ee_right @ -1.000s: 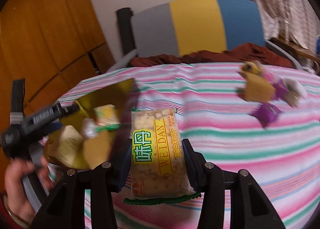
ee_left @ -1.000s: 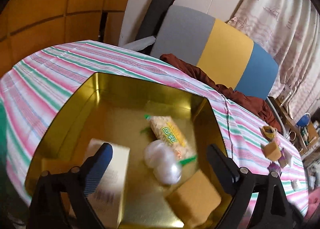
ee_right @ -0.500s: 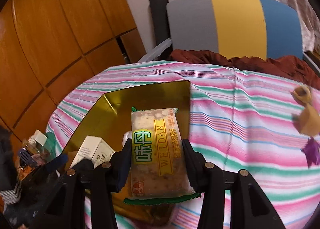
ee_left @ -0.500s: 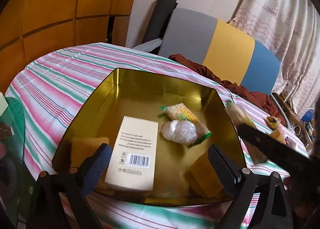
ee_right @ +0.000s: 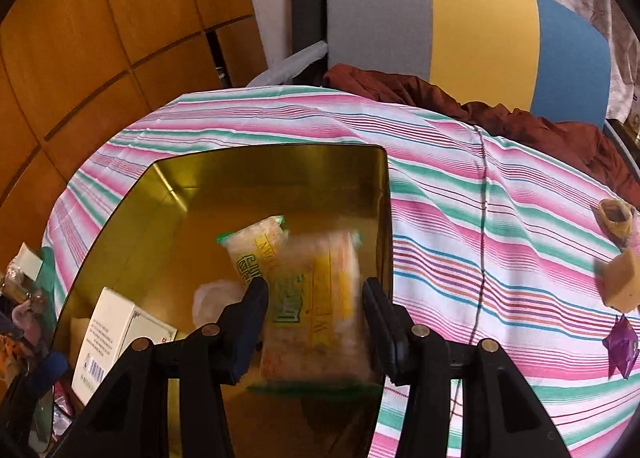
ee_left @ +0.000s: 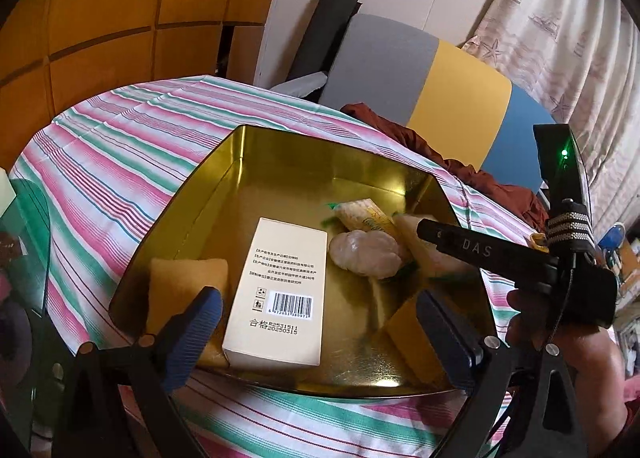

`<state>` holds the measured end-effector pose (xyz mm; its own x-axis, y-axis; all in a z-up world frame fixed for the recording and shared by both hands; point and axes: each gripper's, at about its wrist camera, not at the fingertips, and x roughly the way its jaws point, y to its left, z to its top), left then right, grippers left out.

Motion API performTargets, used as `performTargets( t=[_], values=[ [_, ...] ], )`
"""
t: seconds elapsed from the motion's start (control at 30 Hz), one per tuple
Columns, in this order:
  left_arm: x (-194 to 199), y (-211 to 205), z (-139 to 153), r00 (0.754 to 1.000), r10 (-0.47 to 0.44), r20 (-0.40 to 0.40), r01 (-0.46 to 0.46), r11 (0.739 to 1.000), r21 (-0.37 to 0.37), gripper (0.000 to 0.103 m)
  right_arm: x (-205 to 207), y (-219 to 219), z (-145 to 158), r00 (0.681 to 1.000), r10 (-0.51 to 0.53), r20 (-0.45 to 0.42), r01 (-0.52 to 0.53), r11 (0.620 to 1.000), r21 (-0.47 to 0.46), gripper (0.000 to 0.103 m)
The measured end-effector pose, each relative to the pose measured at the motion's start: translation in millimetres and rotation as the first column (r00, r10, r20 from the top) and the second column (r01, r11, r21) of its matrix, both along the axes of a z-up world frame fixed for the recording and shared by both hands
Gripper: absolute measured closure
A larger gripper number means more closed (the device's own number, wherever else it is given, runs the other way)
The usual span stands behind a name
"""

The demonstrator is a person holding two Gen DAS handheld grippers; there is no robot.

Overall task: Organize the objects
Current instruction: 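Carry both biscuit packs to the gold tray and open both grippers, then move both tools back from the gold tray toward the item pile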

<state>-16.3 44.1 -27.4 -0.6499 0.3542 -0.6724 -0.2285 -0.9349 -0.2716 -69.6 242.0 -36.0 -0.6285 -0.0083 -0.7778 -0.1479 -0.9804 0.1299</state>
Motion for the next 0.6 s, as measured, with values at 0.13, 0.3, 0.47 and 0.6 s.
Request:
performTargets(
  t=[0.13, 0.3, 0.47, 0.6],
  values=[
    [1, 0, 0, 1.0, 0.002, 0.002, -0.002, 1.0, 0.004, 0.005, 12, 3, 11, 0.999, -0.021, -0.045, 0.02, 1.0, -0.009, 0.052],
    [4, 4, -1, 1.0, -0.006, 0.009, 0.006, 1.0, 0.005, 0.005, 34, 9, 23, 0.993, -0.045, -0.106, 0.041, 0.998, -0.044, 0.052],
    [13, 15, 4, 1.0, -0.026, 0.001, 0.026, 1.0, 0.003, 0.005, 61, 22, 33, 0.986, -0.083, -0.145, 0.079, 0.996, -0.037, 0.052],
    [21, 28, 9, 0.998, -0.062, -0.007, 0.062, 0.998, -0.001, 0.003, 88, 42, 32, 0.978, -0.142, -0.153, 0.137, 0.99, -0.045, 0.052]
  ],
)
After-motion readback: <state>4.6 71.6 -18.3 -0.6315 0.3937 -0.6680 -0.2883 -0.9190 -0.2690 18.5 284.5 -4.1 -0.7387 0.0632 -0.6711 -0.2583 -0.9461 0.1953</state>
